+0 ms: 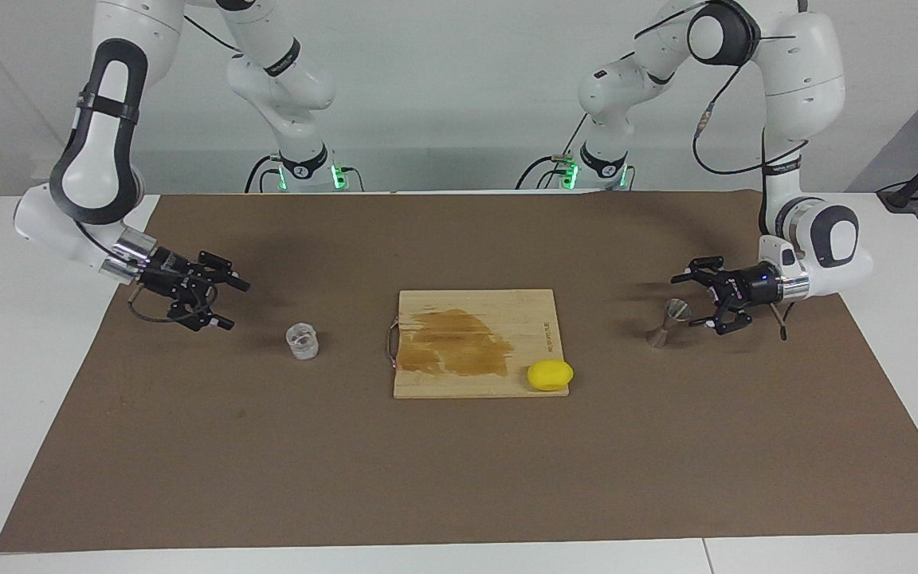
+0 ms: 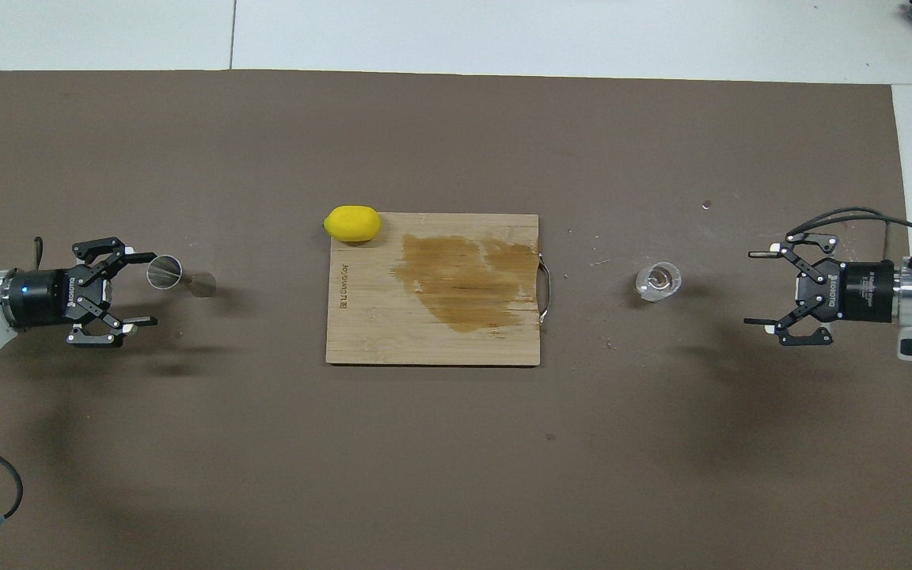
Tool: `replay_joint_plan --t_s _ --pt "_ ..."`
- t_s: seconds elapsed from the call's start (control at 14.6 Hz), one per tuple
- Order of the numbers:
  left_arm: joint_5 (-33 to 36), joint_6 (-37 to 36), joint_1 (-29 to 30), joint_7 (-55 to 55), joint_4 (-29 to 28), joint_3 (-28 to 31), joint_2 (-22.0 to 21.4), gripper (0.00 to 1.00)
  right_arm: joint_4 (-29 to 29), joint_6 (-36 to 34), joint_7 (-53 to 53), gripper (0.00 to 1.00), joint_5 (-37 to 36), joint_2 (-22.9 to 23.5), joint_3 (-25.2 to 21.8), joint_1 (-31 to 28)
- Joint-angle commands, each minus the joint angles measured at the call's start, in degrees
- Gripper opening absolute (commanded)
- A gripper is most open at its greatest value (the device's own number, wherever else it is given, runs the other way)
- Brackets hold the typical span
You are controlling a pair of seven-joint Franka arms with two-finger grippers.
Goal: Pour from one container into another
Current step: 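Move the left gripper to the metal cup while the right gripper reaches the glass cup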
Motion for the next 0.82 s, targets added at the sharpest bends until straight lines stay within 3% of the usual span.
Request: replay_joint_plan --t_s 0.0,0.34,0.75 --pt "-1.6 -2.3 0.3 3.0 -2.6 -0.5 0.0 1.0 4.9 -3.1 7.1 1.0 2.2 5.7 1.3 -0.4" --pt "-6.4 -1.4 -0.7 7.3 -3.8 -0.8 0.1 1.0 5.6 -4.7 5.8 1.0 2.0 9.4 3.4 -0.5" --pt "-7.4 2.4 0.1 7.4 -3.6 -0.7 0.3 1.0 8.2 -4.0 5.0 1.0 2.5 13.9 5.4 -0.4"
